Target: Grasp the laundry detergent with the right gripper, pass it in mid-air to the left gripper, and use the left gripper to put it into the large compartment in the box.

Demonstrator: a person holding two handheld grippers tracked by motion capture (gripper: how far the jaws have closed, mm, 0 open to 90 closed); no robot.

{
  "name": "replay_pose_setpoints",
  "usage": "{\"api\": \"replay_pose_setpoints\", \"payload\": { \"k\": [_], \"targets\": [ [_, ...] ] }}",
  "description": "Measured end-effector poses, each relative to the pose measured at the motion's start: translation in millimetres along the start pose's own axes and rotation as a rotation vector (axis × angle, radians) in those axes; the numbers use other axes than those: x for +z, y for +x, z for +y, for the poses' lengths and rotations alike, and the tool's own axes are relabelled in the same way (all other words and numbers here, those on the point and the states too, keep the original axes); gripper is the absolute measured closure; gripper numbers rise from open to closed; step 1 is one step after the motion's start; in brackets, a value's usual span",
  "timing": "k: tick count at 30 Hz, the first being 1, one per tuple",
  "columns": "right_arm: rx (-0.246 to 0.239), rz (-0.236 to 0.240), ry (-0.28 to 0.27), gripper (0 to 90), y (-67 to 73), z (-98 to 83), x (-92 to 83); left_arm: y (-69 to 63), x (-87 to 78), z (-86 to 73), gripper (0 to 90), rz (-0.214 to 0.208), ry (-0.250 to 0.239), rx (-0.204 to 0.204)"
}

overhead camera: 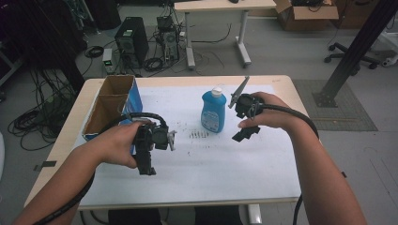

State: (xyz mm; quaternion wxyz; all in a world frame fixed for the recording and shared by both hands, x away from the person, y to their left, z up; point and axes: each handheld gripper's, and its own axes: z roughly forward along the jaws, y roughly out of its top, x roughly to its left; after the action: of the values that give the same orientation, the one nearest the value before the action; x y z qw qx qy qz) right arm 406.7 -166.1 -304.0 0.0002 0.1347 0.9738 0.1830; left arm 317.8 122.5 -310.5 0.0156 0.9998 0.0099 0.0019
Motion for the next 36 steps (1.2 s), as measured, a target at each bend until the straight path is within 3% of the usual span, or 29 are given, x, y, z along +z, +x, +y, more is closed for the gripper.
{"api": "replay_pose_setpoints", "payload": {
  "k": [15,28,32,36],
  "targets": [
    [0.141,-0.008,-0.179,3.8,-17.7,-32.3,15.2,-2.2,-2.3,0.9,0.3,0.005,0.001,0.003],
    [0.17,-0.036,-0.344,2.9,-25.7,-41.0,32.3,-3.7,-4.2,-4.6,0.3,0.005,0.005,-0.006],
    [0.182,-0.052,-0.355,2.4,-27.8,-40.5,36.5,-3.9,-3.7,-6.3,0.3,0.0,0.011,-0.008],
    [0.184,-0.056,-0.407,2.5,-29.3,-40.9,40.9,-3.6,-2.9,-8.1,0.4,-0.001,0.01,-0.009]
  ]
}}
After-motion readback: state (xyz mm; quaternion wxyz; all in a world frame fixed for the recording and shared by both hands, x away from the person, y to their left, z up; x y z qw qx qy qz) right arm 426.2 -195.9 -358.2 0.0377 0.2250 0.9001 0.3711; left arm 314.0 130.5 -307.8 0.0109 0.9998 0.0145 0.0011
